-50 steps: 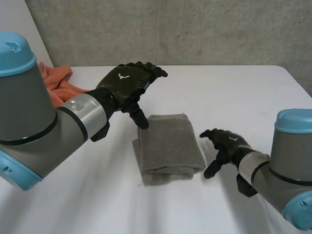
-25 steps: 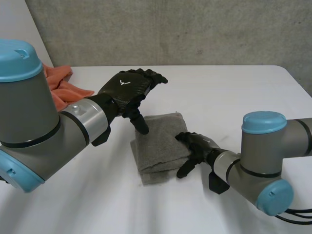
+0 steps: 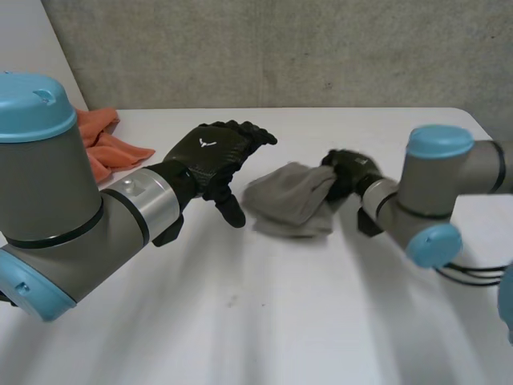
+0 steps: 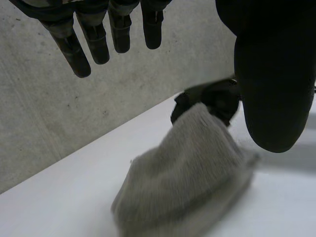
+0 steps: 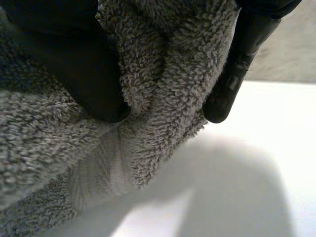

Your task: Fold the laundry.

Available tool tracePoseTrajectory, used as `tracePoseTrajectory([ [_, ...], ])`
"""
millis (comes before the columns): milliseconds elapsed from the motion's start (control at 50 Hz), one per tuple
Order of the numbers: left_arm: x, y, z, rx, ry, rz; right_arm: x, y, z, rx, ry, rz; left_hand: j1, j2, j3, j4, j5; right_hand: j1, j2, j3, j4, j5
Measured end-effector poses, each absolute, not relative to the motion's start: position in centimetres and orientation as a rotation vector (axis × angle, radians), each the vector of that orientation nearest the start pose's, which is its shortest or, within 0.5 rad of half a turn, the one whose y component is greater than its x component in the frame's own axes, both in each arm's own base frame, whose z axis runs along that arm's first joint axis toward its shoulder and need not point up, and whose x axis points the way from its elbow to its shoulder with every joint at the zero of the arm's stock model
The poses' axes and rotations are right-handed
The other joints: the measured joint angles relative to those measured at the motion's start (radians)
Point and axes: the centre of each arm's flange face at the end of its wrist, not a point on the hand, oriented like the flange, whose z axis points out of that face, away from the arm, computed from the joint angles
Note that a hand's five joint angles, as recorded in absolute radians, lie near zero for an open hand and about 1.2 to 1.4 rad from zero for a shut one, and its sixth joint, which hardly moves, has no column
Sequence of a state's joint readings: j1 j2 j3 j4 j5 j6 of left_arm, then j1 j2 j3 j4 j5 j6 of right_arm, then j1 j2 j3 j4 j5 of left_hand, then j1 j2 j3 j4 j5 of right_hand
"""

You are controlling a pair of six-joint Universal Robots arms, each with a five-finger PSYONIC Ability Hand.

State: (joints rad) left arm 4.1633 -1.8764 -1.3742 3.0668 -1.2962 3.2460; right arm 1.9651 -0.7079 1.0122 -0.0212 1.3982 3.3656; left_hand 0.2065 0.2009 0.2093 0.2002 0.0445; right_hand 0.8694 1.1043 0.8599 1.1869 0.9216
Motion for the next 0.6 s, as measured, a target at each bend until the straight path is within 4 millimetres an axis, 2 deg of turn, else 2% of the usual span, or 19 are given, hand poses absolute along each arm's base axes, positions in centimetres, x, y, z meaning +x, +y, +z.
tracePoseTrajectory([
  [20,-31.9,-22.3,26.1,1.225,2.596,-2.224,30.6,-36.7,13.9,-0.325,2.156,-1.512,0.0,0.0,0.0,0.0,0.0,0.0,0.0,0.0,0.0,0.0],
  [40,-31.9,-22.3,26.0,1.225,2.599,-2.22,29.5,-39.0,14.0,-0.324,2.172,-1.565,0.0,0.0,0.0,0.0,0.0,0.0,0.0,0.0,0.0,0.002],
  [140,-32.0,-22.5,25.6,1.224,2.61,-2.205,25.6,-44.3,14.0,-0.284,2.231,-1.703,0.0,0.0,0.0,0.0,0.0,0.0,0.0,0.0,0.003,0.002],
  [160,-32.0,-22.5,25.4,1.223,2.614,-2.2,24.0,-45.9,14.0,-0.254,2.252,-1.747,0.0,0.0,0.0,0.0,0.0,0.0,0.0,0.0,0.003,0.002],
  [180,-32.0,-22.5,25.4,1.223,2.615,-2.198,23.4,-46.4,14.0,-0.241,2.26,-1.764,0.0,0.0,0.0,0.0,0.0,0.0,0.0,0.0,0.003,0.002],
  [220,-32.1,-22.6,25.1,1.223,2.622,-2.188,20.3,-48.9,14.1,-0.172,2.288,-1.845,0.0,0.0,0.0,0.0,0.0,0.0,0.0,0.0,0.003,0.002],
  [300,-32.1,-22.7,24.8,1.223,2.634,-2.174,15.5,-51.8,14.6,-0.067,2.295,-1.972,0.0,0.0,0.0,0.0,0.0,0.0,0.0,0.0,0.003,0.002],
  [340,-32.1,-22.7,24.7,1.223,2.639,-2.168,12.6,-53.1,14.8,-0.017,2.29,-2.035,0.0,0.0,0.0,0.0,0.0,0.0,0.0,0.0,0.003,0.002],
  [440,-32.3,-22.6,24.8,1.226,2.635,-2.179,8.2,-54.4,14.6,0.01,2.285,-2.094,0.0,0.0,0.0,0.0,0.0,0.0,0.009,0.0,0.003,0.002],
  [600,-33.6,-21.6,26.3,1.266,2.584,-2.298,4.9,-54.8,13.6,-0.024,2.345,-2.111,0.0,0.0,0.0,0.0,0.0,0.0,0.014,0.0,0.003,0.002],
])
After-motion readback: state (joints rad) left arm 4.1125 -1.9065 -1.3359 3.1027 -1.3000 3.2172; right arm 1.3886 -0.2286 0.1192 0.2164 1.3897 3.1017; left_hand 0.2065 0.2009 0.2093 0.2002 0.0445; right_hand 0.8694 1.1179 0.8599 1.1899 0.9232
